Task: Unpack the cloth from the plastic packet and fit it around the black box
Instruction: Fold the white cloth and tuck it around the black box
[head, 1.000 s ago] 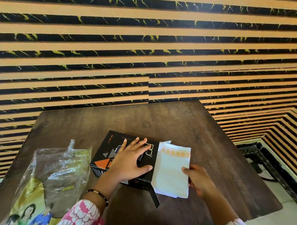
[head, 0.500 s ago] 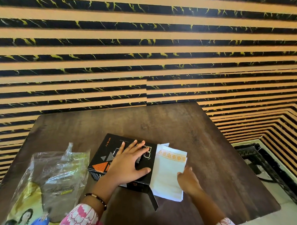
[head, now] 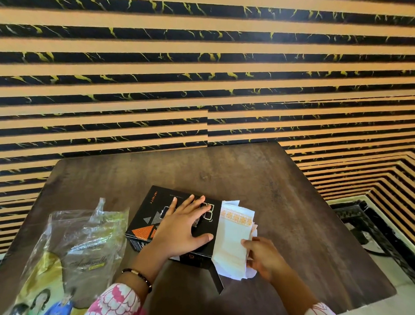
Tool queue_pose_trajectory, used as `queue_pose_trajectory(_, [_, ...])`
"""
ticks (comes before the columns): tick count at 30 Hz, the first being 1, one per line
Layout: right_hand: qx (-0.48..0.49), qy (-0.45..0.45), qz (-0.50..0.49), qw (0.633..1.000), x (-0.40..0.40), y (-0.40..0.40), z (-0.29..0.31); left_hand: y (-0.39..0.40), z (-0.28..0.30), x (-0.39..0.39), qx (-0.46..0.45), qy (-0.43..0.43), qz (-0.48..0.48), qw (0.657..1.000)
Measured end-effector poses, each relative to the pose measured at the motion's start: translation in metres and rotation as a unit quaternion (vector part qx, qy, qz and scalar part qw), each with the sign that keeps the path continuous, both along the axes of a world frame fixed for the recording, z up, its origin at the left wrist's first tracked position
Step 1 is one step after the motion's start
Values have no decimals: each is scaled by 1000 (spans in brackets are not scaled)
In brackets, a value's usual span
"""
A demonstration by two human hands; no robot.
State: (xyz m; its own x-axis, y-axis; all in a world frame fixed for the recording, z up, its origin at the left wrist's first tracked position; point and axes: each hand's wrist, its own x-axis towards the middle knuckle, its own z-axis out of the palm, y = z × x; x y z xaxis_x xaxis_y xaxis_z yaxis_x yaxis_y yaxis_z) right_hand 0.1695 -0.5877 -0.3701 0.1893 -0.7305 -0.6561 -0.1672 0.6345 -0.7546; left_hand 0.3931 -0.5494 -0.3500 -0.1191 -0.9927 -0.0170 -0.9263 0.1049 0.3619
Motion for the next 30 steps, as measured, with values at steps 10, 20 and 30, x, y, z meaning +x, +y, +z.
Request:
queue_pose_trajectory(10, [-24,-17,21,999,34,1,11,1,1,-1,-6,-4,-4,1000])
queue_pose_trajectory(20, [37,-32,45,998,22,-6,-3,2,3,-1,2,5,-10,1000])
queue_pose_trajectory(30, [26,35,51,998,-24,-3,5,2,1,-1,-14,17,-4,1000])
